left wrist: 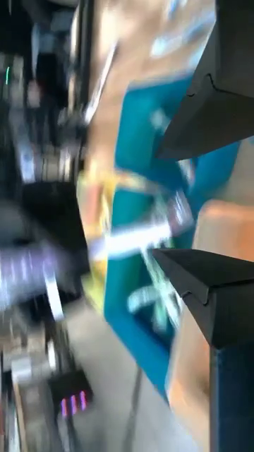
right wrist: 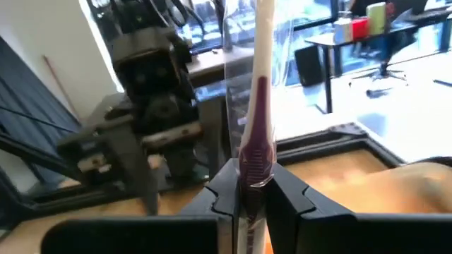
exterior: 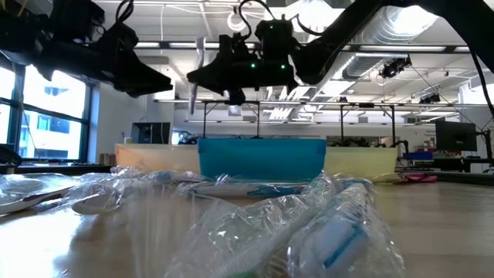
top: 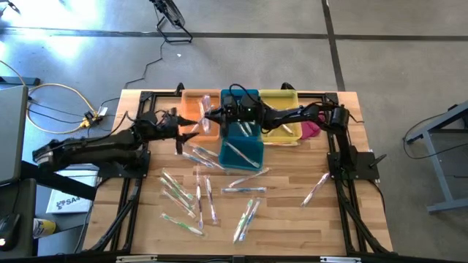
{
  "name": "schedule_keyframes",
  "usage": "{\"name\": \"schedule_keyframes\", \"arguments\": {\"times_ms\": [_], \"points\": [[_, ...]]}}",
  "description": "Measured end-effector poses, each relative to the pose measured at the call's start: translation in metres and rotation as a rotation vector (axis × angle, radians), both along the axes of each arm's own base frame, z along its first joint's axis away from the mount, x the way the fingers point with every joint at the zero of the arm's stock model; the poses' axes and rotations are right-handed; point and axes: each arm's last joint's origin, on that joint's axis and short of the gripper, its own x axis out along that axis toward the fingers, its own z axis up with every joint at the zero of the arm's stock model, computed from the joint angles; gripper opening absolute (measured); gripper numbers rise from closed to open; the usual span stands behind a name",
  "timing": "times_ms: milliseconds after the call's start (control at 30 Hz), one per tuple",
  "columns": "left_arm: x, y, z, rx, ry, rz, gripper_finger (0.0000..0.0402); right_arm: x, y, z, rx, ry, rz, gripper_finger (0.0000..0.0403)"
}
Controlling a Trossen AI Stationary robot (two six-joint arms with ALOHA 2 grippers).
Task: Pick & Place Toothbrushes
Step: Put the violet toothbrush into the yellow bin
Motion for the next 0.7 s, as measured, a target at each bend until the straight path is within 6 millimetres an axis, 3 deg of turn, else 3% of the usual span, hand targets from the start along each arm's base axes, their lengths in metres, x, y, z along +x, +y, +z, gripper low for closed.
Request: {"name": "schedule_keyframes", "arguments": {"times_ms": [100,267,567,700], "points": [[-0.013,0.004,0.005,-0.016,-0.023,0.088,0.0206,-0.008,0.005,0.008,-0.063,-0.005,-0.056,0.0033],[-0.025,0.004,0.010,0.029,-0.062,0.015,0.0206,-0.031,0.011,0.016,-0.100,0.011,-0.133,0.0033],[-0.043,0.002,-0.021,-0.004,-0.179,0.075,0.0206,-0.088,0.018,0.014,-0.104,0.067,-0.371,0.0033],[-0.046,0.000,-0.025,0.003,-0.202,0.076,0.0206,-0.112,0.021,0.017,-0.099,0.071,-0.475,0.0033]]}}
